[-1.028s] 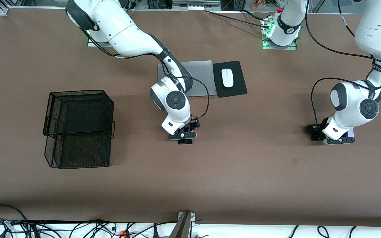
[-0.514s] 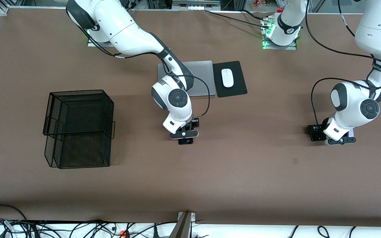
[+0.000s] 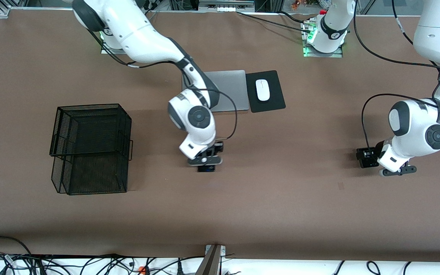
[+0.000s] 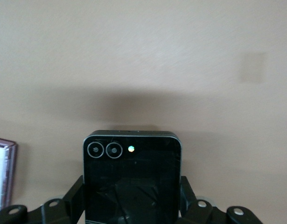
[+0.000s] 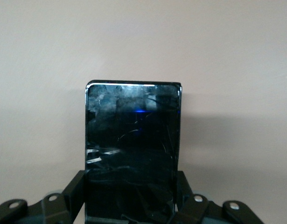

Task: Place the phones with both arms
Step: 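Carry the black phone toward the basket while the left gripper lifts the flip phone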

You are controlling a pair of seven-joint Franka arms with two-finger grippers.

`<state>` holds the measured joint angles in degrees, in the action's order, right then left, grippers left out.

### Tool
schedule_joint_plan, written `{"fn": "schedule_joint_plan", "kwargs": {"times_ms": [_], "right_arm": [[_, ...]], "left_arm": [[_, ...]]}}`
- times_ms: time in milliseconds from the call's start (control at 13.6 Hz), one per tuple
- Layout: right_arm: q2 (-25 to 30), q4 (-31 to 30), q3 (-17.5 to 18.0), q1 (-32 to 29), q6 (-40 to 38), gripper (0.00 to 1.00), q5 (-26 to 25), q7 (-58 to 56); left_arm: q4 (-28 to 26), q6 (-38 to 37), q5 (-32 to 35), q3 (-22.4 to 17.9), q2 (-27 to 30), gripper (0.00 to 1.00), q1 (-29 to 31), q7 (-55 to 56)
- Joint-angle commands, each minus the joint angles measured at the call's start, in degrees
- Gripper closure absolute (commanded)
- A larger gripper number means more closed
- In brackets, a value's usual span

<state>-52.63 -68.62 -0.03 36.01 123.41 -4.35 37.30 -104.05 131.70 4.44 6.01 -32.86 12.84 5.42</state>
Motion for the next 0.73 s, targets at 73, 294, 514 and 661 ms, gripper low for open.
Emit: {"fn": "schedule_joint_plan", "kwargs": {"times_ms": [73,294,514,661], "right_arm": [[11.65,-2.13,0.64,-6.29,-11.93,1.00,0.13,-4.23],[19.03,-4.06,-2.33,-9.81,-21.96,1.00,0.13,-13.79],[27.72,-13.87,-9.18,-9.91,-23.40,1.00,0.39,-24.69],[33.62,-22.66,-14.88,-10.00,-21.38,1.00,0.66,-31.99]], "left_arm": [[2.54,-1.80,-0.83,-0.12,-0.89,0.93,-4.92,6.43],[4.20,-1.80,-1.01,-0.12,-2.12,0.93,-12.12,14.25],[6.75,-1.80,-1.01,-0.12,-3.79,0.93,-17.92,18.83],[8.07,-1.80,-1.10,-0.12,-4.32,0.93,-22.40,21.99]]}}
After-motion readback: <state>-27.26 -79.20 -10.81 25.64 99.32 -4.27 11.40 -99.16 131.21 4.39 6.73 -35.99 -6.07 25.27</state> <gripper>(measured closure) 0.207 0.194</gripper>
